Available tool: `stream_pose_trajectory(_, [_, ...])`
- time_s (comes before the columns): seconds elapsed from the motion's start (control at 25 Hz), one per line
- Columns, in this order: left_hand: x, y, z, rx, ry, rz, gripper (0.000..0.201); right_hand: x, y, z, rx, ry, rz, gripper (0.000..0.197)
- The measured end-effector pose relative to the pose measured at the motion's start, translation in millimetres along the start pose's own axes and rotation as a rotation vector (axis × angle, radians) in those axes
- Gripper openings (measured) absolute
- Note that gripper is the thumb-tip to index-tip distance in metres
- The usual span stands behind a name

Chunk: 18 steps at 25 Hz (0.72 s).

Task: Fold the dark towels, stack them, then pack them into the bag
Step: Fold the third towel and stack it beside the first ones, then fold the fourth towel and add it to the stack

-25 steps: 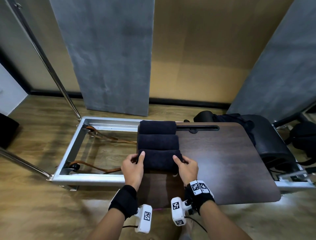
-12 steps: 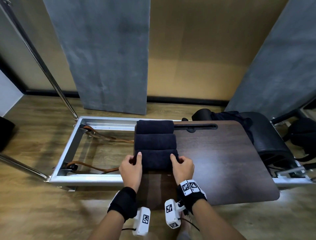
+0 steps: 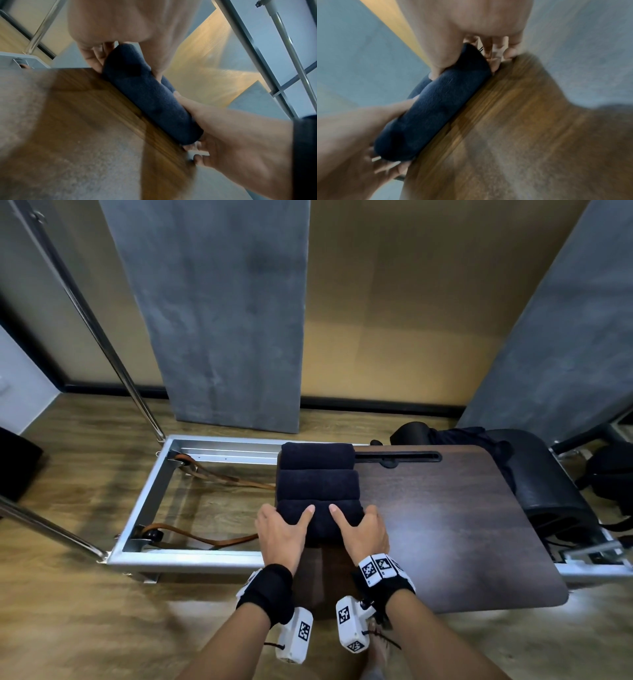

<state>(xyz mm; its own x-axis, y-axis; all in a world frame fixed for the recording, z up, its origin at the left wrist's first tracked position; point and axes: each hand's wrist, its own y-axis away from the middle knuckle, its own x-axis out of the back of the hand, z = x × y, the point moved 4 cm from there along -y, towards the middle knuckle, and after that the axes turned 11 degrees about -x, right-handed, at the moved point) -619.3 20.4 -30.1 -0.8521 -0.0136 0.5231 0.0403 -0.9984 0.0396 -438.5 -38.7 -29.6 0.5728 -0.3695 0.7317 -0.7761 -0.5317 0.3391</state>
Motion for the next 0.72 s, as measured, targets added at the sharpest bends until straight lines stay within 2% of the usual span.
stream_pose_trajectory(0.12, [2.8, 2.1, -5.2, -0.01, 0.038, -0.009, 0.065, 6.8, -5.3, 20.2, -0.022, -0.27, -0.082, 0.037])
stream_pose_trajectory(0.24, [7.6, 11.7, -10.0, -0.077, 0.141, 0.026, 0.042, 3.6, 0.0, 26.3, 0.03, -0.242, -0.102, 0.043])
stream_pose_trajectory(0.32, [10.6, 19.3, -13.4, -0.095, 0.208, 0.059, 0.039, -1.6, 5.4, 22.6, 0.064, -0.174, -0.086, 0.046])
stream_pose_trajectory(0.52, [16.0, 11.4, -15.0, -0.04, 0.236, -0.019, 0.035, 6.7, -0.2, 21.8, 0.044, -0.207, -0.123, 0.044])
stream_pose_trajectory(0.64, [25.0, 11.6, -15.3, -0.009, 0.328, -0.03, 0.009, 12.5, 2.3, 22.8, 0.053, -0.3, -0.145, 0.041])
stream_pose_trajectory(0.72, [26.9, 14.4, -17.3, 0.002, 0.341, -0.036, 0.008, 14.3, 5.6, 25.2, 0.055, -0.31, -0.124, 0.043])
